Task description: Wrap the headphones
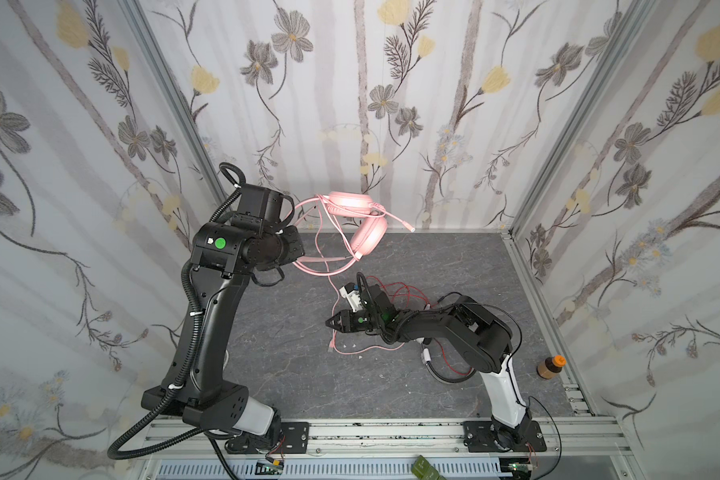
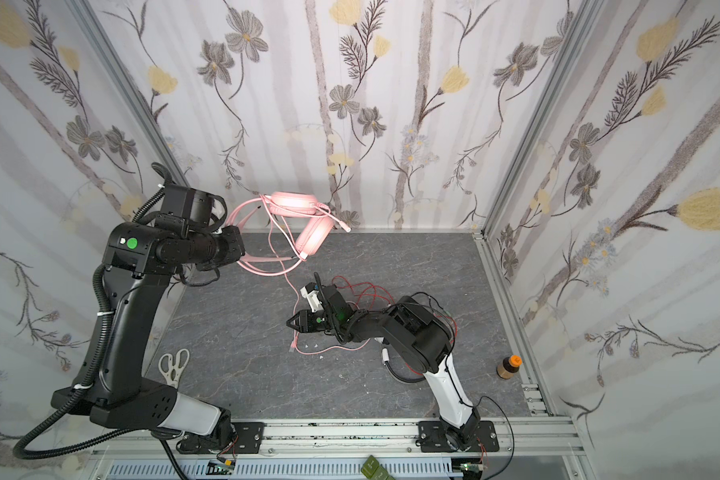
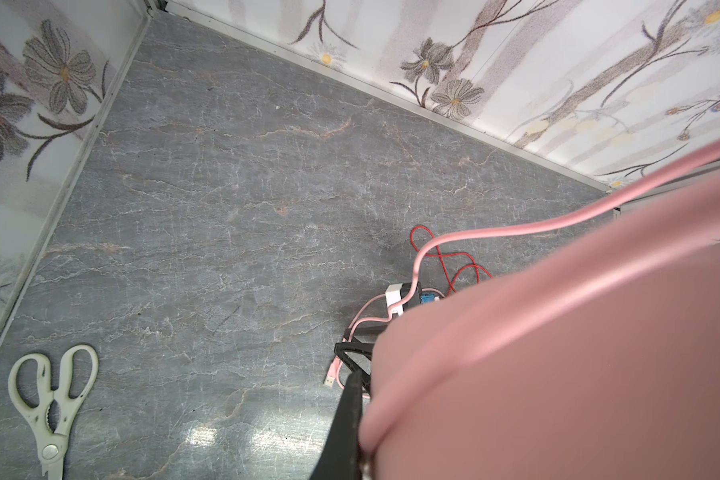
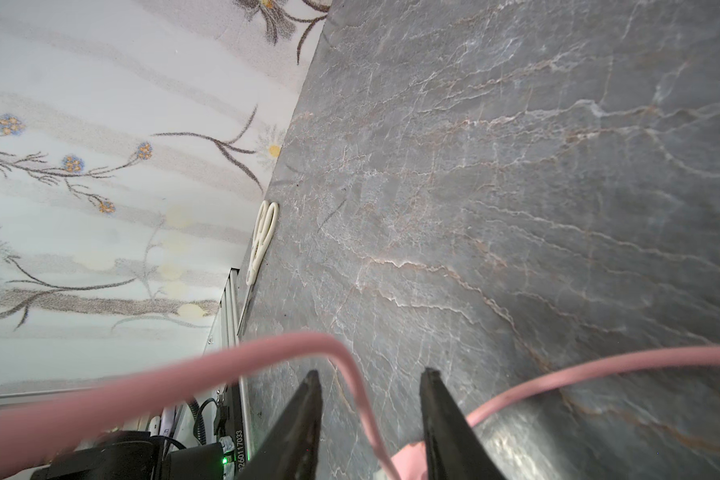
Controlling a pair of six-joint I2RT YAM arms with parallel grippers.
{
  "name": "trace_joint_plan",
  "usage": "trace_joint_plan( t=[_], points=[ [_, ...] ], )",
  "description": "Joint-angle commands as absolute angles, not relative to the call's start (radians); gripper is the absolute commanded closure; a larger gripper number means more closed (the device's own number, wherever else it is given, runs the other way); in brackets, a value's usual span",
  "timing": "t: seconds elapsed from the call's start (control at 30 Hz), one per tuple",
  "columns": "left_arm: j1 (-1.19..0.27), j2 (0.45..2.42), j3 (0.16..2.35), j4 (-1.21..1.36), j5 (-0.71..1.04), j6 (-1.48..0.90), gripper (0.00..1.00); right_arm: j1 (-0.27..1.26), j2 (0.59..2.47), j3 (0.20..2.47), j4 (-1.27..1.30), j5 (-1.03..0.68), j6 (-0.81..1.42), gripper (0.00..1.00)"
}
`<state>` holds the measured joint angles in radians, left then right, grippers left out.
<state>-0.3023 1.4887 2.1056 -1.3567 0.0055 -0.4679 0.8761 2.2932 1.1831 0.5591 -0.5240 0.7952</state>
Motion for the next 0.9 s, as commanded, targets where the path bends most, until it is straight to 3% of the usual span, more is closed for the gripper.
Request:
trace_joint_plan(
  t=[0.0,0.13,0.3,0.47,0.87],
  points=[
    [-0.290,1.489,2.108,-1.284,0.030,-0.492,1.00,0.887,2.300,1.190,0.617,-0.548,0.799,0.78],
    [-0.241,1.505,2.097,-1.258,0.069,-0.513,1.00,0.890,2.246,1.118,0.606,-0.559,0.749,1.00],
    [-0.124,1.570,2.119,-1.233,0.090,-0.523,1.00,0.896,2.019,0.971,0.406,-0.463,0.573,1.00],
    [-0.061,1.660,2.173,-1.218,-0.007,-0.507,1.00,0.931,1.782,0.926,0.081,-0.303,0.389,1.00],
    [-0.035,1.831,2.315,-1.290,-0.229,-0.439,1.00,1.011,1.422,0.865,-0.260,0.002,0.270,1.00]
  ],
)
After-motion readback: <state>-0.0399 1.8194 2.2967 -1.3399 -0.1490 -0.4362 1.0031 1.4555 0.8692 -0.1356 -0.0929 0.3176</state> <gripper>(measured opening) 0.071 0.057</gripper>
